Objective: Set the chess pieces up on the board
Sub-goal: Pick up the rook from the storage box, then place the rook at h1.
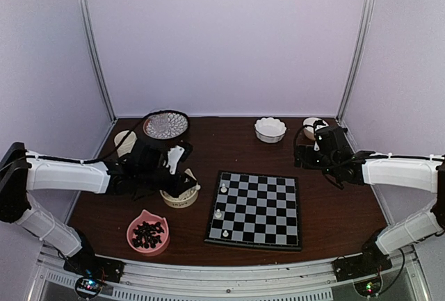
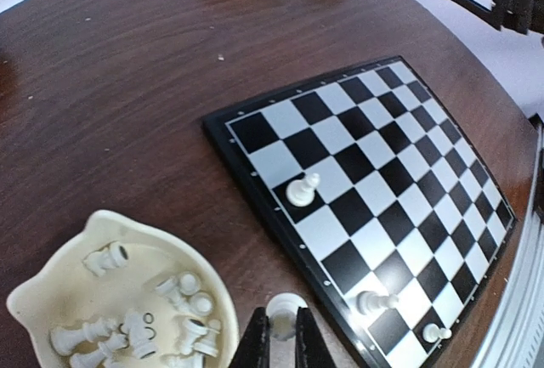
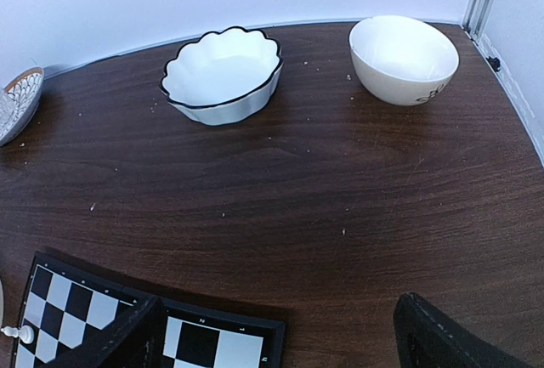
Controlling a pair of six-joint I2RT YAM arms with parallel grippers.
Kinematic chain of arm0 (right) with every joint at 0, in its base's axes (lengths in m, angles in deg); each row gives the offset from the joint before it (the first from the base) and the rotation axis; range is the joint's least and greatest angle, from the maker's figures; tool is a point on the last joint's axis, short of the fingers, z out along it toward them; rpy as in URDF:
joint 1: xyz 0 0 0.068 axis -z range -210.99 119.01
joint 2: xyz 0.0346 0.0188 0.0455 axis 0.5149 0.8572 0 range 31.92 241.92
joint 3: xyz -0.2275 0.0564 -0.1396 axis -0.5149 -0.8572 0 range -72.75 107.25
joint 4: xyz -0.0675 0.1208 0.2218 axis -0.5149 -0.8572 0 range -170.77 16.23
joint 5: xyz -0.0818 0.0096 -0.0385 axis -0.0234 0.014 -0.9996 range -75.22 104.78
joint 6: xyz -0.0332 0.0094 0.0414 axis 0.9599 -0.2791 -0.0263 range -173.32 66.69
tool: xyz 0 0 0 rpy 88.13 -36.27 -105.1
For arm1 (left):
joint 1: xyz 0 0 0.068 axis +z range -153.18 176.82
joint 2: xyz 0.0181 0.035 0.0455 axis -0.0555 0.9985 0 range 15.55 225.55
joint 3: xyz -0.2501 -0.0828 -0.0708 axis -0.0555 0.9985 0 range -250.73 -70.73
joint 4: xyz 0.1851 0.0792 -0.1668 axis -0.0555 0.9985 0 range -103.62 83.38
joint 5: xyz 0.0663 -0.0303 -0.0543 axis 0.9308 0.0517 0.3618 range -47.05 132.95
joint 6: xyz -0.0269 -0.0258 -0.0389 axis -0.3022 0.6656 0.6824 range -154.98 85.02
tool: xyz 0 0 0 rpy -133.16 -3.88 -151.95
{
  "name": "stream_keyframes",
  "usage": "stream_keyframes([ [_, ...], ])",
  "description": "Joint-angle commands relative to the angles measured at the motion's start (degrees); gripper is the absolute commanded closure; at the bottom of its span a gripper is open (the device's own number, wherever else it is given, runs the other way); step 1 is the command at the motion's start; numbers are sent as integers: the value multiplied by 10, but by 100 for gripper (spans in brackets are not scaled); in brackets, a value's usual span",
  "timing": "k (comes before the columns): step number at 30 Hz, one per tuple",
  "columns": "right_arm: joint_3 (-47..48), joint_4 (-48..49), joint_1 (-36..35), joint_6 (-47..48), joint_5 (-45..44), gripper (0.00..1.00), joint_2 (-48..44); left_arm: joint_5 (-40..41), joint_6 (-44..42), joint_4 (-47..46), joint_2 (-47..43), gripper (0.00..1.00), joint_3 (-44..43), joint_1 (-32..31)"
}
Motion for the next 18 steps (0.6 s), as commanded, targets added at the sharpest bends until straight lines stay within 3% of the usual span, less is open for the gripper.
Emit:
stream_keyframes([
  [1,10,-10,-4,3,-8,4,-7,-86,-53,-13,0,95,-10,-22],
  [18,15,-11,-4,4,-4,4,4,-86,-182,28,-41,93,-10,-144],
])
